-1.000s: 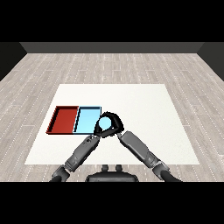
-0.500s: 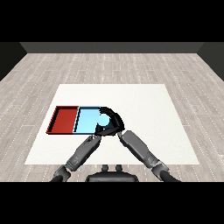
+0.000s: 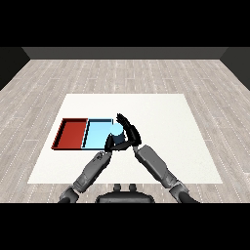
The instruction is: Pick the blue can and put it in the blue box
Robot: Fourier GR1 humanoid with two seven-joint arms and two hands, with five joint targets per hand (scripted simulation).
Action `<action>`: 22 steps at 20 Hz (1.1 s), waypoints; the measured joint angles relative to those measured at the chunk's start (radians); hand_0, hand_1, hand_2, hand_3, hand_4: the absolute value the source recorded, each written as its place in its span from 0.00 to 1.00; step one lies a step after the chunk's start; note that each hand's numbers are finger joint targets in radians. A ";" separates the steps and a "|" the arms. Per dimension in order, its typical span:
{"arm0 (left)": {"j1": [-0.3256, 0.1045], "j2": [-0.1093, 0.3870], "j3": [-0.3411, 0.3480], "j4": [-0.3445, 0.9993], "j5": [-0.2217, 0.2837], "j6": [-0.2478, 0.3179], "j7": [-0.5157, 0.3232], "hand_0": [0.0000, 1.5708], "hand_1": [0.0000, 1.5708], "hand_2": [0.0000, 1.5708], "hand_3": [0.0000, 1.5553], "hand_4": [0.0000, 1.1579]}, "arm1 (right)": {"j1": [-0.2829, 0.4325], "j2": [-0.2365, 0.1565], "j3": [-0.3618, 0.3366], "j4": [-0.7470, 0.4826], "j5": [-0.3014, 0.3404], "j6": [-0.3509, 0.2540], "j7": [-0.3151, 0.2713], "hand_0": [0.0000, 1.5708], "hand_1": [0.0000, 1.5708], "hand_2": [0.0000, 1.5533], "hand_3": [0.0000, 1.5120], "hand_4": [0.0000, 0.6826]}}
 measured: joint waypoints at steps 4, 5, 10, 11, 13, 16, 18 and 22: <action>-0.010 0.000 0.018 0.034 -0.020 0.001 -0.022 1.00 1.00 1.00 0.96 0.98 | 0.063 -0.020 -0.041 -0.065 0.020 0.042 0.004 0.00 0.00 0.00 0.00 0.00; -0.030 0.000 0.029 0.056 -0.018 0.001 -0.029 1.00 1.00 1.00 0.97 0.97 | 0.077 -0.030 -0.049 -0.088 0.023 0.052 0.011 0.00 0.00 0.00 0.00 0.00; -0.039 0.002 0.039 0.076 -0.021 0.004 -0.037 1.00 1.00 1.00 0.96 0.97 | 0.180 -0.078 -0.095 -0.244 0.022 0.077 0.050 0.00 0.00 0.00 0.00 0.00; -0.040 0.008 0.050 0.075 -0.026 -0.004 -0.034 1.00 1.00 1.00 0.96 0.97 | 0.203 -0.086 -0.104 -0.271 0.023 0.082 0.050 0.00 0.00 0.00 0.00 0.00; -0.037 0.016 0.056 0.071 -0.044 -0.006 -0.022 1.00 1.00 1.00 0.96 0.98 | 0.243 -0.095 -0.124 -0.335 0.021 0.075 0.056 0.00 0.00 0.00 0.00 0.00; -0.032 0.023 0.066 0.073 -0.066 0.000 -0.008 1.00 1.00 1.00 0.96 0.98 | 0.325 -0.132 -0.179 -0.400 -0.009 0.107 0.027 0.00 0.00 0.00 0.00 0.00; -0.029 0.051 0.083 0.062 -0.073 -0.005 0.007 1.00 1.00 1.00 0.96 0.98 | 0.351 -0.160 -0.230 -0.425 -0.033 0.131 0.015 0.00 0.00 0.00 0.00 0.00; -0.037 0.103 0.131 0.077 -0.082 -0.016 0.036 1.00 1.00 1.00 0.96 0.99 | 0.416 -0.197 -0.302 -0.486 -0.057 0.148 0.009 0.00 0.00 0.00 0.00 0.00</action>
